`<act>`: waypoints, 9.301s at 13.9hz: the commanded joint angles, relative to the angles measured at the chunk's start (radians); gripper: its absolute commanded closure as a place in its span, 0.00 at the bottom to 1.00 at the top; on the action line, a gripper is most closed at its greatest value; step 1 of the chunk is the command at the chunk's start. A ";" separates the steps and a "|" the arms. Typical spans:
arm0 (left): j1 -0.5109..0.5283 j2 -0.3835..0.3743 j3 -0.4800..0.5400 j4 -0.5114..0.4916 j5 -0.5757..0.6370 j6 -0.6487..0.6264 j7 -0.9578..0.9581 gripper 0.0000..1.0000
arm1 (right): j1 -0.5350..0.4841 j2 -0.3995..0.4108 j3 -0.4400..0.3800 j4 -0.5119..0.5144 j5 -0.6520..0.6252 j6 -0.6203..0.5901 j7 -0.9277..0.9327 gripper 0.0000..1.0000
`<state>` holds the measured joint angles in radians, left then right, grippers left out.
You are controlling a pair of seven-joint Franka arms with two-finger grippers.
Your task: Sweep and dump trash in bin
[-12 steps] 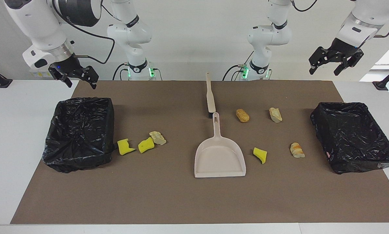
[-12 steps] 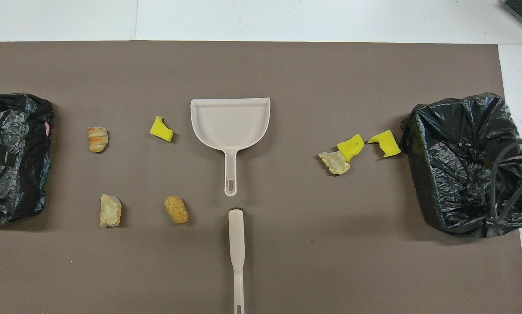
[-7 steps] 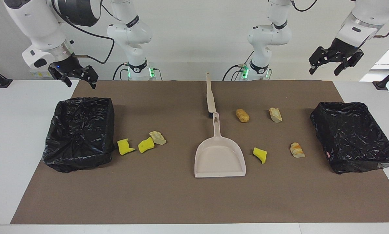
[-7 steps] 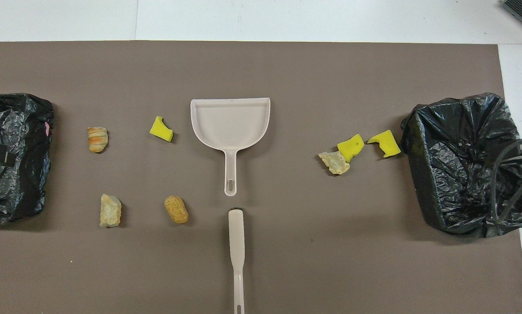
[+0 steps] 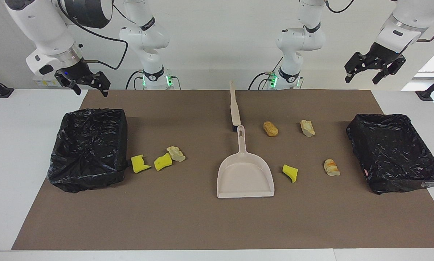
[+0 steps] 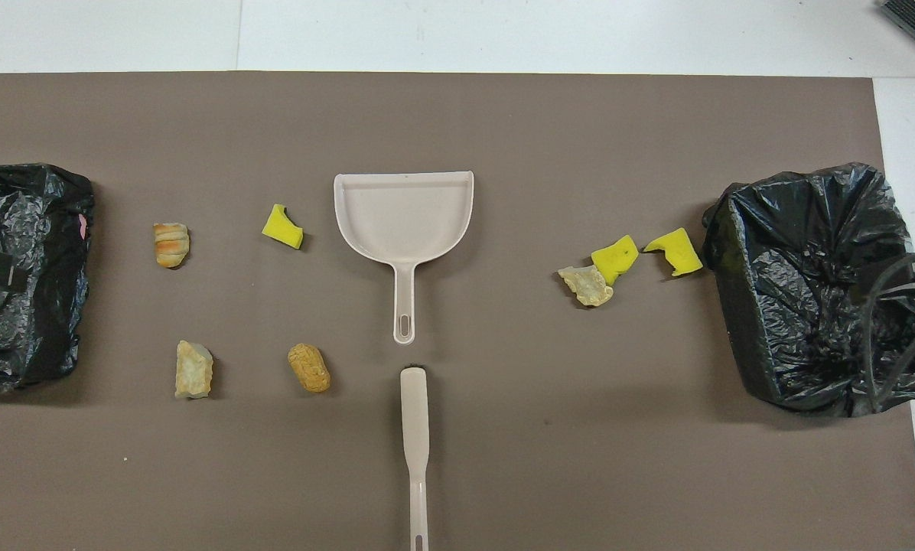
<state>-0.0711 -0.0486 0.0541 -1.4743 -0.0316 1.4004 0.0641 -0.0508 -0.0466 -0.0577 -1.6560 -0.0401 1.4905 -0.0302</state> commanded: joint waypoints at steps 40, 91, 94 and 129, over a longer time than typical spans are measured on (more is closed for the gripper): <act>0.007 -0.019 -0.002 -0.024 -0.001 0.009 0.010 0.00 | -0.008 -0.071 0.010 -0.119 -0.015 0.085 -0.027 0.00; -0.824 -0.288 -0.103 -0.980 -0.025 0.653 -0.757 0.00 | 0.009 0.180 0.203 0.071 -0.053 0.085 -0.091 0.00; -0.894 -0.263 -0.103 -1.064 -0.025 0.779 -0.802 0.00 | 0.014 0.235 0.257 0.070 -0.049 0.163 0.028 0.00; -0.382 -0.307 -0.094 -0.733 0.107 0.301 -0.431 1.00 | 0.256 0.313 0.268 0.024 0.014 0.413 0.505 0.00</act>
<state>-0.5528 -0.3743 -0.0262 -2.2247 0.0406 1.7122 -0.4409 0.1556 0.2332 0.2074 -1.6363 -0.0311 1.8617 0.3754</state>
